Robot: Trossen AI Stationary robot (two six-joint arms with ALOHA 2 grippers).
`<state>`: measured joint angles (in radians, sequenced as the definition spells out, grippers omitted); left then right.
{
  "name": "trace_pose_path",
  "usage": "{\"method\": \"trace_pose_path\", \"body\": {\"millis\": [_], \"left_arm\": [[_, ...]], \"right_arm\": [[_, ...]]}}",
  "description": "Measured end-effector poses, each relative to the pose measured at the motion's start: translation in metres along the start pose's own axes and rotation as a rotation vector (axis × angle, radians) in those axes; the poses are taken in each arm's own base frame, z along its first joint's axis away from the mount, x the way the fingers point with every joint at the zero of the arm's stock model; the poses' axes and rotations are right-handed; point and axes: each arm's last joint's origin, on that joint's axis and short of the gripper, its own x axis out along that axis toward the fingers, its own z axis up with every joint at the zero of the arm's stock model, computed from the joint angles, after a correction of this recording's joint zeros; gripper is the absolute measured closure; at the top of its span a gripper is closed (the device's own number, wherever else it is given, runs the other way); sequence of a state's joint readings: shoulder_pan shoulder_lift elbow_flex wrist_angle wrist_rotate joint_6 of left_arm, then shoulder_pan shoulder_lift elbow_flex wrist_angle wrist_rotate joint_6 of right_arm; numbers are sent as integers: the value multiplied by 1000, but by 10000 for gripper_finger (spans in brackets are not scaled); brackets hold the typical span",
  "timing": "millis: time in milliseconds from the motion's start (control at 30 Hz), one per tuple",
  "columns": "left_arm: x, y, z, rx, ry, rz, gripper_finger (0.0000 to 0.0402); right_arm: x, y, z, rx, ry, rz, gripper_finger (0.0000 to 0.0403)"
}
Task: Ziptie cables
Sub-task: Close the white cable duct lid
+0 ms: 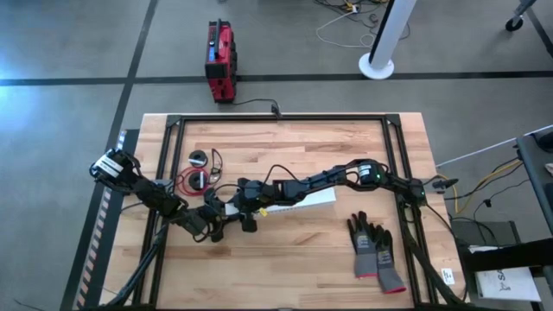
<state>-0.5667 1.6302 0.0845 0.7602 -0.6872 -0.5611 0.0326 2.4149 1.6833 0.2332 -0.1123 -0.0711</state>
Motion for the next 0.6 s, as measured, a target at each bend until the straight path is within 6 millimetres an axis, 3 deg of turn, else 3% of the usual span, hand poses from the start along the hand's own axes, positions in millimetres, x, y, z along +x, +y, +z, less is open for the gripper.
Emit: {"method": "trace_pose_path", "body": {"millis": [267, 500, 600], "left_arm": [[0, 0, 0, -7, 1, -5, 193], [0, 0, 0, -10, 1, -5, 194], [0, 0, 0, -10, 0, -2, 194]], "right_arm": [[-1, 0, -2, 21, 31, -1, 168], [-3, 0, -3, 15, 66, 1, 182], [-2, 0, -2, 13, 43, 9, 164]]}}
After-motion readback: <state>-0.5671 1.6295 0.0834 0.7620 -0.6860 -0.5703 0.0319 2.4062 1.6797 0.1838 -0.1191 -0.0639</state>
